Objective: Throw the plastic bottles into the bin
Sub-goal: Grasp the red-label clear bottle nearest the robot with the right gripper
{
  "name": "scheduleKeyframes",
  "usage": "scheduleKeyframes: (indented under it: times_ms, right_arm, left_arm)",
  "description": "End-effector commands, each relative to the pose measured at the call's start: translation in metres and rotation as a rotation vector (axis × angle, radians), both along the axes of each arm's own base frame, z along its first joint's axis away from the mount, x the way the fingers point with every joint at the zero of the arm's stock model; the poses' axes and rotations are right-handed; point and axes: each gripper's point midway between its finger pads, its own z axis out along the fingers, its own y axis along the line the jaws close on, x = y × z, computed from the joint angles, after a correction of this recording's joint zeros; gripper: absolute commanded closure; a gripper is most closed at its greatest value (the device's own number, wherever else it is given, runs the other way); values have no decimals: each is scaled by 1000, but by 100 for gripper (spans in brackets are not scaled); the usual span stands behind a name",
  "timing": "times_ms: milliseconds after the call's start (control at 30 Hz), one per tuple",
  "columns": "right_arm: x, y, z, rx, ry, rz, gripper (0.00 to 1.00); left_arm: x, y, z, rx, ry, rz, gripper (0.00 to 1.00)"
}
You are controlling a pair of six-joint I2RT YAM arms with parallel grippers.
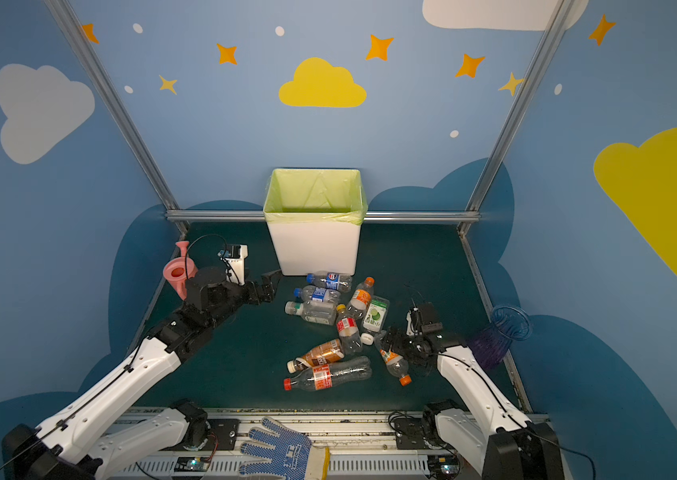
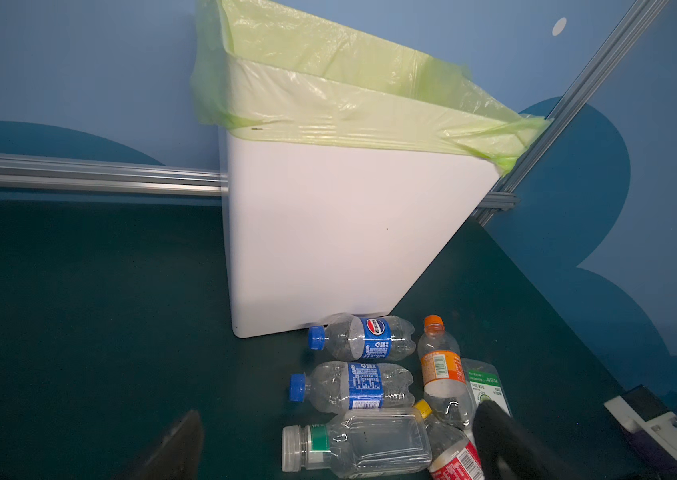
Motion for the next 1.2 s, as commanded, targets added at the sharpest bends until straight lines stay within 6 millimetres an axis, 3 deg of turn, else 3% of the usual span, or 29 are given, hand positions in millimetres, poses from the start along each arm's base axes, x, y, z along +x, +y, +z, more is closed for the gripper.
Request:
scheduleKeyframes:
  times_ms: [0, 300, 667, 767, 867, 1167]
  right_arm:
    - [3, 1, 4, -55, -5, 35, 8]
    - [-4, 1, -12, -142, 91, 91, 9]
    - [-4, -14, -16, -220, 110, 27, 26]
    - [-2, -14, -17, -230, 114, 22, 23]
    - [1, -15, -16, -242, 117, 21, 15]
    - [10, -15, -16, -278, 129, 44, 19]
  left_arm:
    - [3, 1, 4, -16, 1, 13, 0]
    - [2, 1, 2, -7, 10, 12, 0]
    - [4, 5, -3, 0, 22, 36, 0]
    - [4, 5, -5, 3, 27, 39, 0]
    - [4, 6, -8, 9, 38, 44, 0]
    - [1, 12, -12, 23, 41, 63, 0]
